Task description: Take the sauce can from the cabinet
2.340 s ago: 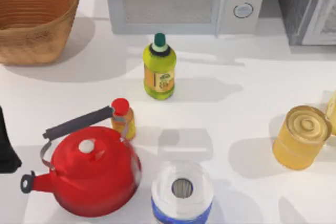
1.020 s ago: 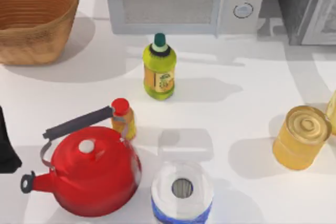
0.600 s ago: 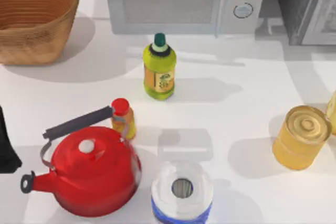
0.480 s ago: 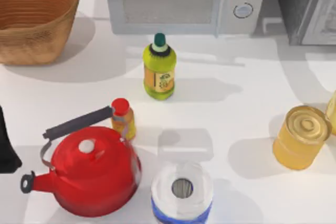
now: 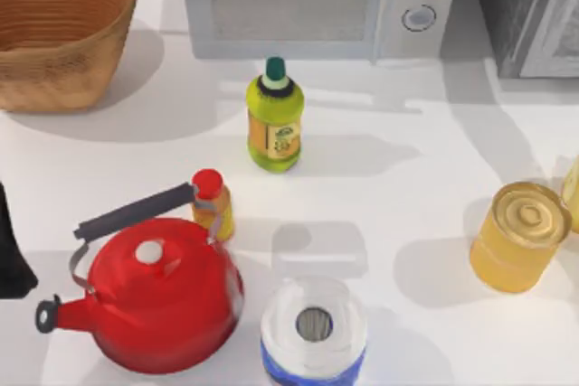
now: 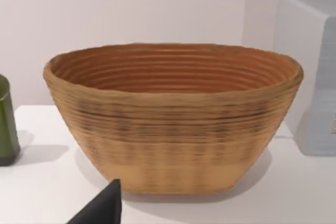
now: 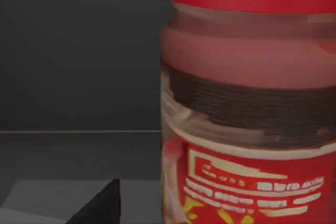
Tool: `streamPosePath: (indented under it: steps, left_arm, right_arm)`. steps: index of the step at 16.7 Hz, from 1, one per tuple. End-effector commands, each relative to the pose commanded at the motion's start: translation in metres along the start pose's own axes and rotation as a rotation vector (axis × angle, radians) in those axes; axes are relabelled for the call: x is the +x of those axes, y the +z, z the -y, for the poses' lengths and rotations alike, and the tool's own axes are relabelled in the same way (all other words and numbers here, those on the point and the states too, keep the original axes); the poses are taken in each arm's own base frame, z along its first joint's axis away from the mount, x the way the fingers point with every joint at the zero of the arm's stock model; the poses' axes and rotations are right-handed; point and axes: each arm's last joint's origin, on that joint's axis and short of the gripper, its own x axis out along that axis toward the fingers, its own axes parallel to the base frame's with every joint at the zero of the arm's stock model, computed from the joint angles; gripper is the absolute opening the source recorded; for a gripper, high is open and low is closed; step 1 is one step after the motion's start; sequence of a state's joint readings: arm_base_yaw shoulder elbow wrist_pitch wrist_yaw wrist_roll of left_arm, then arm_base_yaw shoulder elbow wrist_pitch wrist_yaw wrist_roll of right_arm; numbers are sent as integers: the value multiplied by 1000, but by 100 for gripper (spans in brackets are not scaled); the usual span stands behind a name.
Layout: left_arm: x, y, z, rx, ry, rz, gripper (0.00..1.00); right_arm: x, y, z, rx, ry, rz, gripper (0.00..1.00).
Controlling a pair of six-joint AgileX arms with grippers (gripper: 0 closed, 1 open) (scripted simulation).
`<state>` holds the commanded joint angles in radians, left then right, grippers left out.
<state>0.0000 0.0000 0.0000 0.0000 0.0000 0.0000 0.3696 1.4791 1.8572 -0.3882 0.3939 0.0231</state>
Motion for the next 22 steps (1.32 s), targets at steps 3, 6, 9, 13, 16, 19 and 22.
streamPosePath:
  steps: [3, 6, 9, 13, 16, 19, 22]
  left_arm:
    - [0, 0, 0, 0, 0, 0, 100]
    - [0, 0, 0, 0, 0, 0, 100]
    - [0, 0, 0, 0, 0, 0, 100]
    - [0, 0, 0, 0, 0, 0, 100]
    - [0, 0, 0, 0, 0, 0, 100]
    - [0, 0, 0, 0, 0, 0, 100]
    - [0, 0, 0, 0, 0, 0, 100]
  right_arm:
    - [5, 0, 1, -1, 0, -2, 100]
    - [27, 2, -1, 0, 0, 0, 100]
    - [52, 1, 0, 0, 0, 0, 100]
    - [60, 0, 0, 0, 0, 0, 100]
    - [60, 0, 0, 0, 0, 0, 85]
    - [60, 0, 0, 0, 0, 0, 62]
    - [60, 0, 0, 0, 0, 0, 40]
